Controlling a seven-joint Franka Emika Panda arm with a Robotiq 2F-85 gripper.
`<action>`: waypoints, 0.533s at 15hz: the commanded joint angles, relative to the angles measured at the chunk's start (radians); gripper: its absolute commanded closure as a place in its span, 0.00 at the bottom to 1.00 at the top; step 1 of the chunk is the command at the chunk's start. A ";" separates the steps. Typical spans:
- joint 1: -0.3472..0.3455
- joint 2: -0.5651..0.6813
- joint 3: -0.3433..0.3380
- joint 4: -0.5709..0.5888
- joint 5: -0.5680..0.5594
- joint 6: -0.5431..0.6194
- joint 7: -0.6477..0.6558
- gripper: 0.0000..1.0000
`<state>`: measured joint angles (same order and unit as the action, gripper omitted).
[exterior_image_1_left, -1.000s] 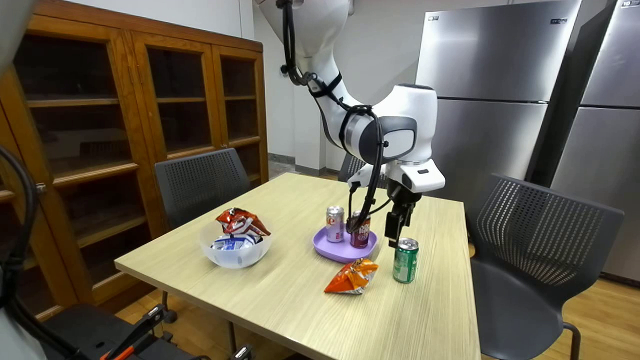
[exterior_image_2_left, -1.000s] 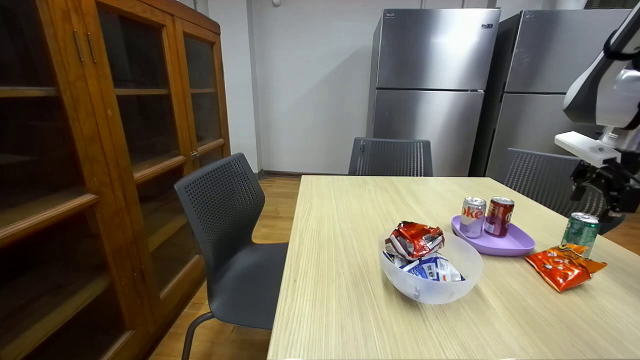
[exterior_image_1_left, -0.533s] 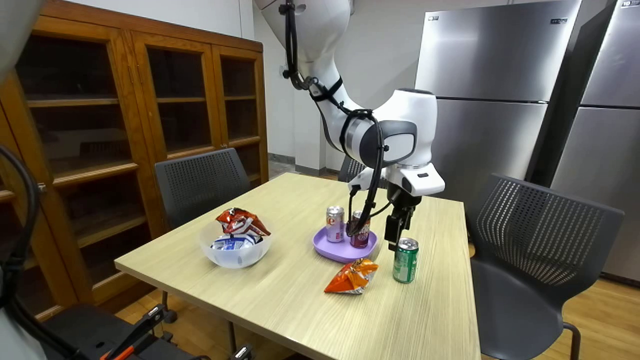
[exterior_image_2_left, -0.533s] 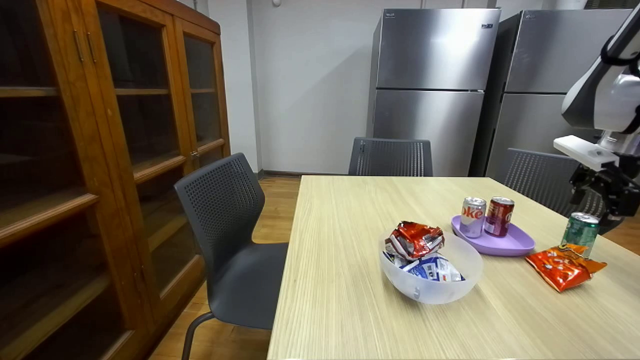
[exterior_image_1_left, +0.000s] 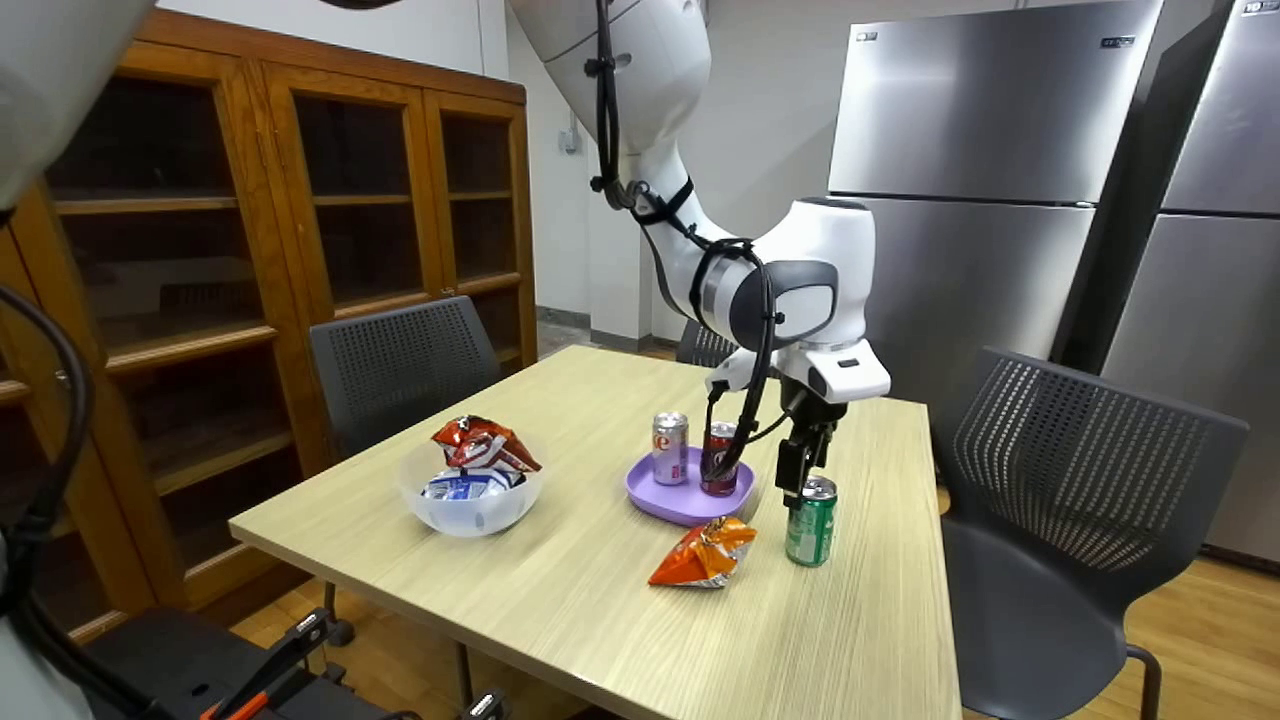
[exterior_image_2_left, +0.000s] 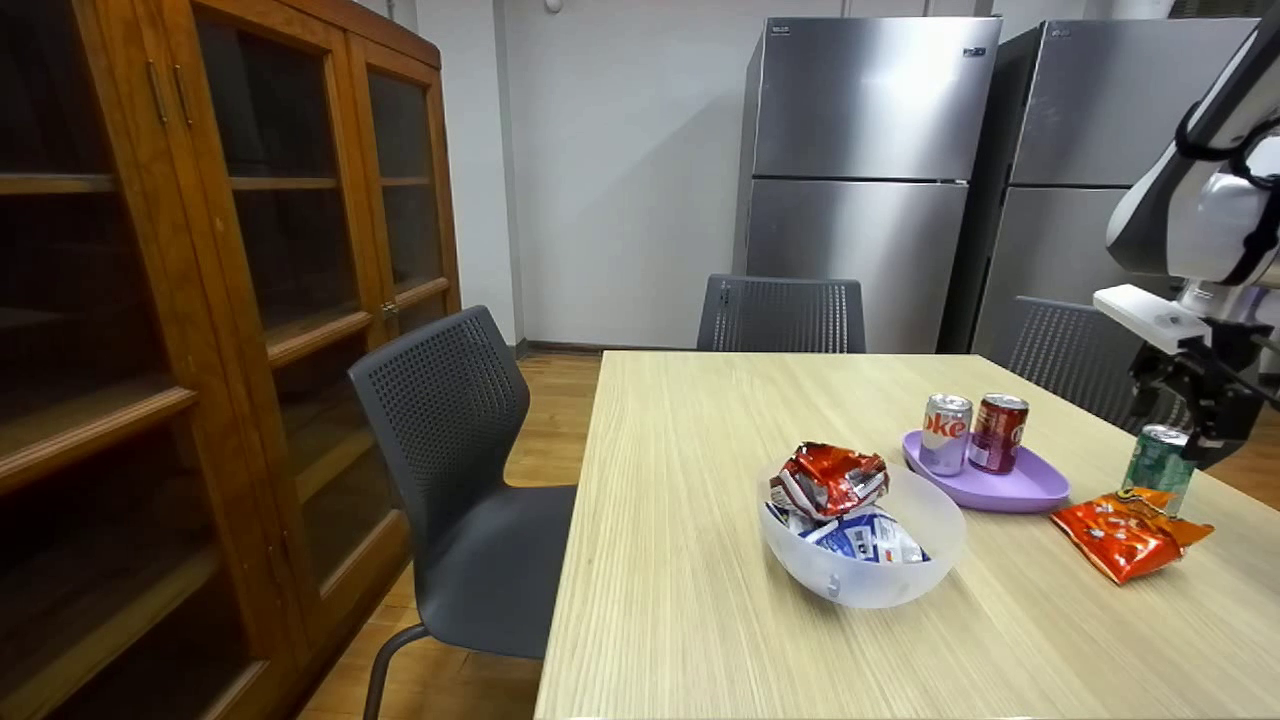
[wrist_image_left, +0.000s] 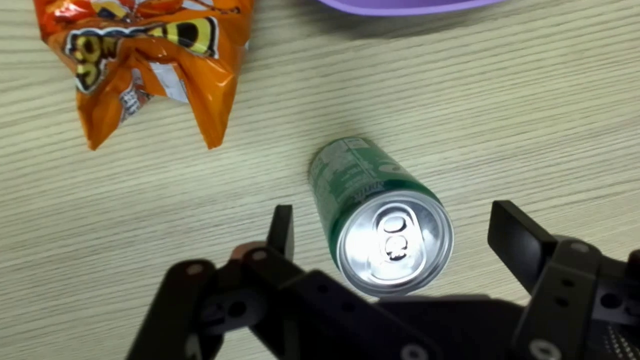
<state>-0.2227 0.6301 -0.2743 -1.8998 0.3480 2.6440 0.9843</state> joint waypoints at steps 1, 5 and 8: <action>-0.010 0.040 0.002 0.060 0.007 -0.042 0.032 0.00; -0.013 0.055 0.000 0.070 0.008 -0.041 0.048 0.00; -0.014 0.051 -0.004 0.062 0.007 -0.034 0.053 0.35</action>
<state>-0.2269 0.6799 -0.2769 -1.8609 0.3480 2.6419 1.0158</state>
